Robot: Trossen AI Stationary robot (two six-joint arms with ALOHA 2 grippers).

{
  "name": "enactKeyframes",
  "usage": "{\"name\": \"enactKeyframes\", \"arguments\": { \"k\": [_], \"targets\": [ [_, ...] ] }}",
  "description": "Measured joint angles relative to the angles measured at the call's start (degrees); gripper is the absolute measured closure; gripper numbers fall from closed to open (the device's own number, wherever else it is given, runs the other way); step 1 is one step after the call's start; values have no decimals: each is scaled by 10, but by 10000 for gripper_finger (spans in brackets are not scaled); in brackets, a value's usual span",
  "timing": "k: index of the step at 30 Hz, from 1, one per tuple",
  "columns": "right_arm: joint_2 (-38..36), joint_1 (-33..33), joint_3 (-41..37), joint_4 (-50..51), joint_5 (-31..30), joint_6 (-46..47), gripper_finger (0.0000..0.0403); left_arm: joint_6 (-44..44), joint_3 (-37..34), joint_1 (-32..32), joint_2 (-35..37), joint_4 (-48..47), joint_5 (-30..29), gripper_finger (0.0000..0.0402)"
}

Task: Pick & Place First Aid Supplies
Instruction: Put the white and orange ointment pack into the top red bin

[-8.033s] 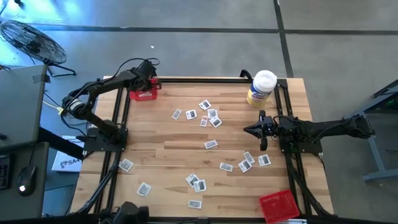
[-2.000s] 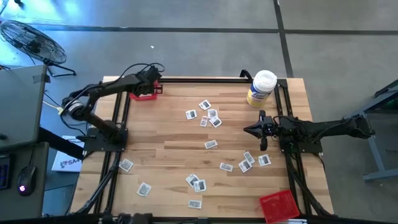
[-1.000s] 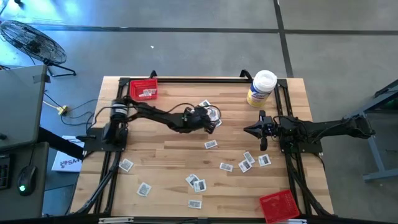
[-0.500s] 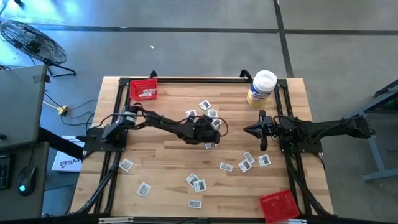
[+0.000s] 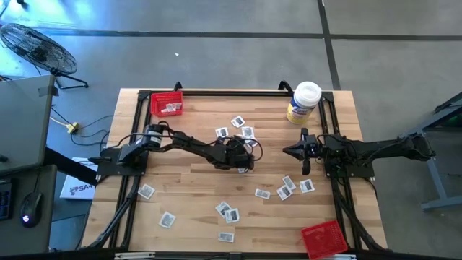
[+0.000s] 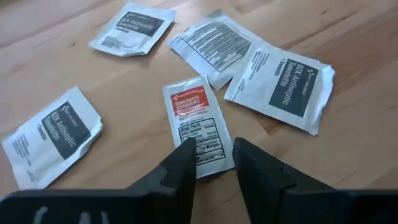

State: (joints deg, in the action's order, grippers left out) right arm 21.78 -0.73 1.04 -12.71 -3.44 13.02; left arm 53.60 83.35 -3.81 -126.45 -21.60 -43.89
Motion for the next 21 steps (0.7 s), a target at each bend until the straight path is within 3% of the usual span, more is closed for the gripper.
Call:
{"name": "enactKeyframes", "arguments": {
  "k": [21],
  "targets": [
    [0,0,0,0,0,0,391,-39,33,-13,8,-14,-1,293]
  ]
}}
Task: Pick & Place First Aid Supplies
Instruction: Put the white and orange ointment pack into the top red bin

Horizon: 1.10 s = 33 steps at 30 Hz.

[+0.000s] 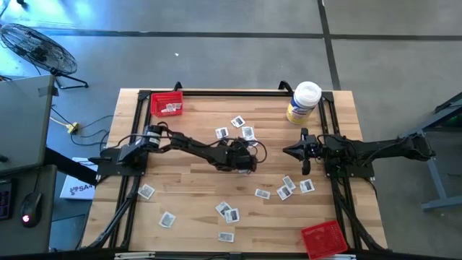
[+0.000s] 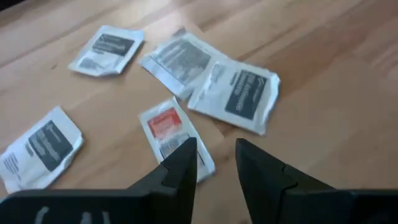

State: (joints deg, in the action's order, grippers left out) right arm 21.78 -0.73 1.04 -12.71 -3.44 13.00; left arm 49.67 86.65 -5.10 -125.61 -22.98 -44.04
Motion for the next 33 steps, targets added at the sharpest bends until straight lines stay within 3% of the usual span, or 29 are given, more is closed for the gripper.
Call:
{"name": "enactKeyframes", "arguments": {
  "k": [15,21,29,33],
  "targets": [
    [0,0,0,0,0,0,391,23,0,-3,-30,19,-18,293],
    [0,0,0,0,0,0,391,60,1,1,-29,-17,-17,293],
    [0,0,0,0,0,0,391,89,2,29,-25,-51,34,294],
    [0,0,0,0,0,0,391,87,1,33,-27,-55,36,320]
  ]
}}
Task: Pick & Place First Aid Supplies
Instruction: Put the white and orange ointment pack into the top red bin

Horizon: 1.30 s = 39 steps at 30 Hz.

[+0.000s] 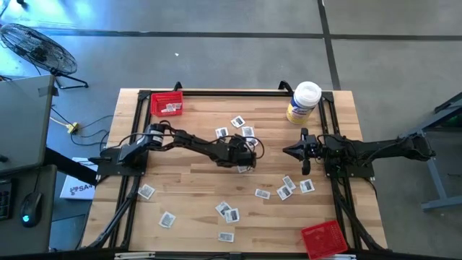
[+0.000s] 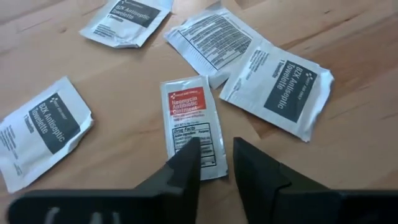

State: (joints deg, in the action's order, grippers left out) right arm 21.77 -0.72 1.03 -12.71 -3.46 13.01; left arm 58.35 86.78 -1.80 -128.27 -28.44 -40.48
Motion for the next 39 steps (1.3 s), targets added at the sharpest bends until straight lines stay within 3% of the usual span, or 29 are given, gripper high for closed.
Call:
{"name": "enactKeyframes", "arguments": {
  "k": [7,25,36,39],
  "targets": [
    [0,0,0,0,0,0,391,0,0,3,-10,2,5,396],
    [0,0,0,0,0,0,391,-76,-5,4,58,-43,26,401],
    [0,0,0,0,0,0,391,-76,-3,4,92,-148,-8,401],
    [0,0,0,0,0,0,391,-66,-4,7,108,-214,-25,401]
  ]
}}
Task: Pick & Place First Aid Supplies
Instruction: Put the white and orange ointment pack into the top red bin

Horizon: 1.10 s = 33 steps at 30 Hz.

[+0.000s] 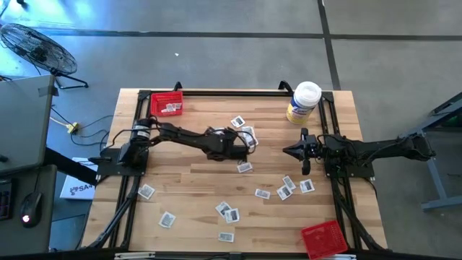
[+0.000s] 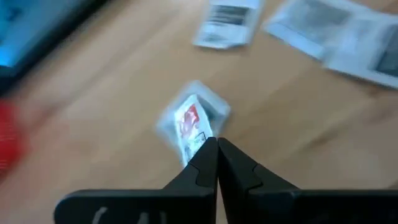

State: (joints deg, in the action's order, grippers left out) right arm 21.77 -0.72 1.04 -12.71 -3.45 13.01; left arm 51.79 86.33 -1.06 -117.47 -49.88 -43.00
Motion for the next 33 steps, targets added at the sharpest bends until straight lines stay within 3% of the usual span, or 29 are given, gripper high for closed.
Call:
{"name": "enactKeyframes", "arguments": {
  "k": [11,19,26,33],
  "targets": [
    [8,0,0,-4,0,0,391,92,1,51,67,-209,-75,401],
    [8,0,0,0,0,0,391,89,1,88,77,-234,-63,401],
    [8,0,0,0,0,0,391,69,-71,65,77,-88,24,395],
    [8,0,0,0,0,0,391,39,-170,55,77,136,97,329]
  ]
}}
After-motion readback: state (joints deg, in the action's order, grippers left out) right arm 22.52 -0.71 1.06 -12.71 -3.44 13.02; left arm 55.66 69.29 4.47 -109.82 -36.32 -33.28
